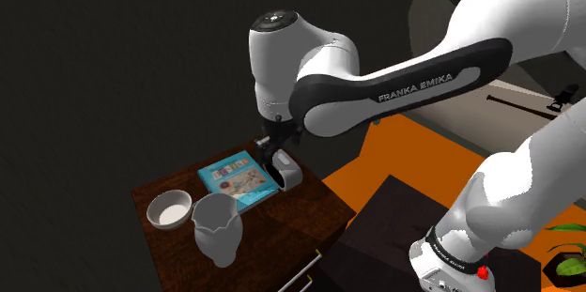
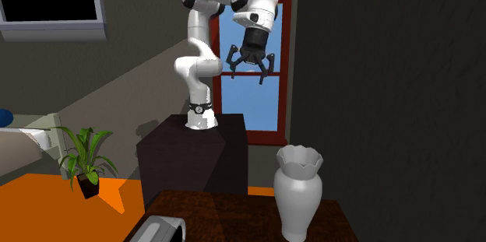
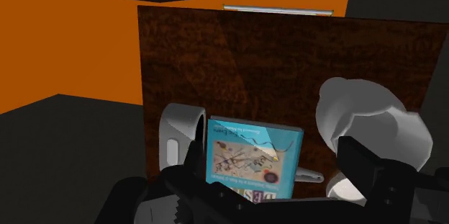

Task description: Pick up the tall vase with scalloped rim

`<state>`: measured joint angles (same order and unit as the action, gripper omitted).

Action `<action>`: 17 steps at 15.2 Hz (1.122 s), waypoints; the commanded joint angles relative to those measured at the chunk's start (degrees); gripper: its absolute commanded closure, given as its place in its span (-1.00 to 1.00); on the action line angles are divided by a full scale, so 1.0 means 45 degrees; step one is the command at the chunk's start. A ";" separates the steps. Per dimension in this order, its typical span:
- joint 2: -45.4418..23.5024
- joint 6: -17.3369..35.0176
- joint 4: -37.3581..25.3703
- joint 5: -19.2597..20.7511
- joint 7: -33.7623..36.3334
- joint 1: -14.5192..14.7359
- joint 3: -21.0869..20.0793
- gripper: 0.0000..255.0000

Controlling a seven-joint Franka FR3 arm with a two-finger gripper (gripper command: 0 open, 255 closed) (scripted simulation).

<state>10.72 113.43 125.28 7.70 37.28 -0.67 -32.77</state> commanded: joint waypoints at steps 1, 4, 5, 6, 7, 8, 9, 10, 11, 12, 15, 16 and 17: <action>-0.1199 0.0103 -0.0632 0.0688 0.0979 -0.0032 -0.0465 -1.00; -0.3054 -0.0005 -0.1748 0.1875 0.2431 0.0202 -0.0917 -1.00; -0.3689 -0.0089 -0.2159 0.2285 0.2893 0.0354 -0.0992 -1.00; -0.4323 -0.0194 -0.2590 0.2687 0.3332 0.0553 -0.1017 -1.00; -0.4954 -0.0317 -0.3041 0.3074 0.3745 0.0778 -0.1014 -1.00; -0.5577 -0.0453 -0.3510 0.3441 0.4125 0.1033 -0.0976 -1.00; -0.6193 -0.0603 -0.3998 0.3785 0.4472 0.1305 -0.0918 -1.00; -0.6800 -0.0762 -0.4506 0.4105 0.4786 0.1595 -0.0838 -1.00; -0.7394 -0.0927 -0.5033 0.4392 0.5062 0.1910 -0.0725 -1.00; -0.7984 -0.1100 -0.5582 0.4657 0.5307 0.2226 -0.0610 -1.00; -0.9727 -0.1662 -0.7374 0.5310 0.5855 0.3211 -0.0213 -1.00; -1.0308 -0.1866 -0.8029 0.5488 0.5980 0.3544 -0.0076 -1.00; -1.0893 -0.2079 -0.8719 0.5645 0.6075 0.3884 0.0069 -1.00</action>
<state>-35.42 105.06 89.22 32.18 63.98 15.20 -33.13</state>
